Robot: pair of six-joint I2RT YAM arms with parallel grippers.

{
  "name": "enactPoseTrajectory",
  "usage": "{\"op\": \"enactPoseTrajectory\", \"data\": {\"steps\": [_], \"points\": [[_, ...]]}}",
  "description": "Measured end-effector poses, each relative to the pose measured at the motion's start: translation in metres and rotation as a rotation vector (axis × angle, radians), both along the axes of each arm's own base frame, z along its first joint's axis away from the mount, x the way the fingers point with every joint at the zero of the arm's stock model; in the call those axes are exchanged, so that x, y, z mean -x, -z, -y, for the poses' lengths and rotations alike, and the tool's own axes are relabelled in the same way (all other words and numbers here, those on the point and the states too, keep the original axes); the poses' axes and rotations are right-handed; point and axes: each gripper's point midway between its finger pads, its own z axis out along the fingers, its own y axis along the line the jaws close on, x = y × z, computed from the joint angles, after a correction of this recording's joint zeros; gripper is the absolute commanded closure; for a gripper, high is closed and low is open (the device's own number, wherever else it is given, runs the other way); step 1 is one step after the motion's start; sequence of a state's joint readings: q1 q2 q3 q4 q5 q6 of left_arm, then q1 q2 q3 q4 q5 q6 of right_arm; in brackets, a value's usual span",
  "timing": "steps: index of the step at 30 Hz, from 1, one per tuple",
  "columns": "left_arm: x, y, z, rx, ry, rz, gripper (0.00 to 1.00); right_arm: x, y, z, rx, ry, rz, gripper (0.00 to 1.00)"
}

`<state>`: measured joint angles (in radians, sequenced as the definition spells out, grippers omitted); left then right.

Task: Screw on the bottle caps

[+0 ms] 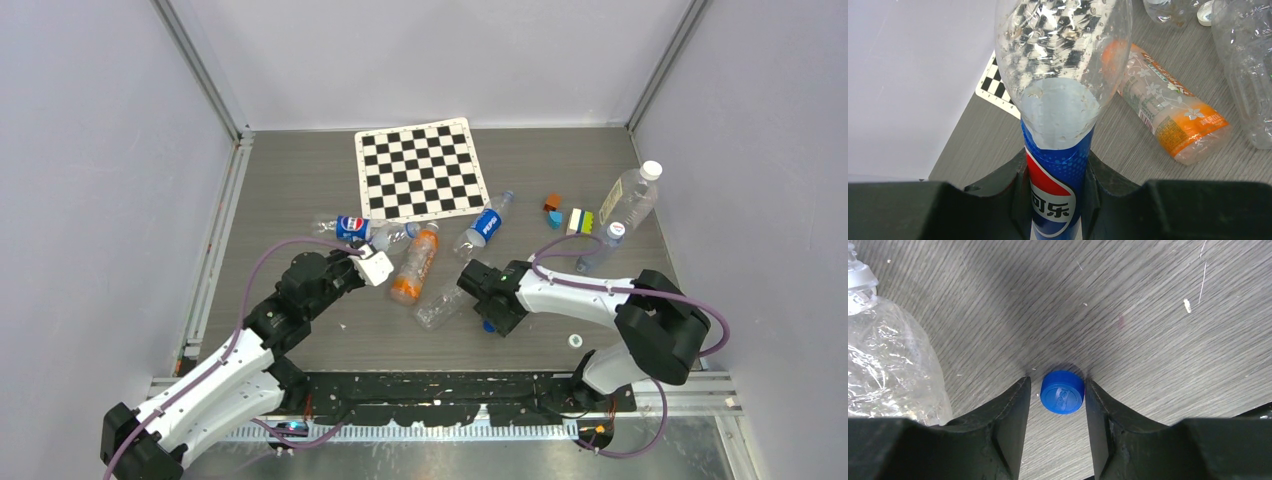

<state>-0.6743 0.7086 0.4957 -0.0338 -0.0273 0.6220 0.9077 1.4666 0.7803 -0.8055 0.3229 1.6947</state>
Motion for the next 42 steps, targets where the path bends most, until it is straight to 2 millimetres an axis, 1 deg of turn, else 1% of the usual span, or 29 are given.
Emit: {"op": "enactPoseTrajectory", "data": {"steps": [2, 5, 10, 16, 17, 18, 19, 21, 24, 26, 29, 32, 36, 39, 42], "points": [[0.000, 0.000, 0.000, 0.000, 0.000, 0.000, 0.67, 0.000, 0.000, 0.000, -0.003, 0.003, -0.001, 0.56], [0.000, 0.000, 0.000, 0.000, 0.000, 0.000, 0.67, 0.000, 0.000, -0.002, -0.009, 0.009, 0.001, 0.57], [0.000, 0.000, 0.000, 0.000, 0.000, -0.001, 0.67, 0.000, 0.000, -0.003, -0.016, 0.013, 0.000, 0.64], [0.000, 0.001, 0.000, -0.002, 0.001, -0.003, 0.68, 0.000, 0.000, -0.003, -0.015, 0.001, -0.004, 0.75], [0.000, 0.001, 0.000, -0.002, 0.001, -0.004, 0.68, 0.001, -0.001, -0.004, -0.015, -0.006, -0.006, 0.79], [0.000, 0.001, 0.000, -0.002, 0.001, -0.004, 0.68, 0.001, -0.002, -0.004, -0.014, -0.019, -0.009, 0.81], [0.000, 0.002, 0.001, -0.003, 0.002, -0.005, 0.68, 0.001, -0.004, -0.005, -0.011, -0.040, -0.013, 0.86], [0.000, 0.002, 0.001, -0.002, 0.007, -0.005, 0.67, -0.002, -0.011, -0.010, -0.010, -0.090, -0.011, 0.91], [0.002, 0.002, 0.005, 0.003, 0.030, -0.009, 0.67, -0.013, -0.035, -0.025, -0.024, -0.200, 0.018, 0.92], [0.005, 0.002, 0.009, 0.007, 0.052, -0.013, 0.67, -0.023, -0.057, -0.037, -0.047, -0.291, 0.065, 0.92], [0.008, 0.002, 0.015, 0.016, 0.091, -0.020, 0.67, -0.032, -0.094, -0.050, -0.088, -0.426, 0.145, 0.92], [0.014, 0.003, 0.022, 0.032, 0.136, -0.036, 0.67, -0.038, -0.141, -0.061, -0.132, -0.586, 0.251, 0.92], [0.023, 0.008, 0.033, 0.058, 0.201, -0.090, 0.67, -0.042, -0.202, -0.067, -0.148, -0.798, 0.415, 0.94], [0.030, 0.012, 0.042, 0.073, 0.244, -0.157, 0.67, -0.040, -0.235, -0.067, -0.138, -0.952, 0.530, 0.94], [0.039, 0.011, 0.053, 0.094, 0.301, -0.225, 0.67, -0.034, -0.261, -0.066, -0.127, -1.109, 0.647, 0.97]]}}
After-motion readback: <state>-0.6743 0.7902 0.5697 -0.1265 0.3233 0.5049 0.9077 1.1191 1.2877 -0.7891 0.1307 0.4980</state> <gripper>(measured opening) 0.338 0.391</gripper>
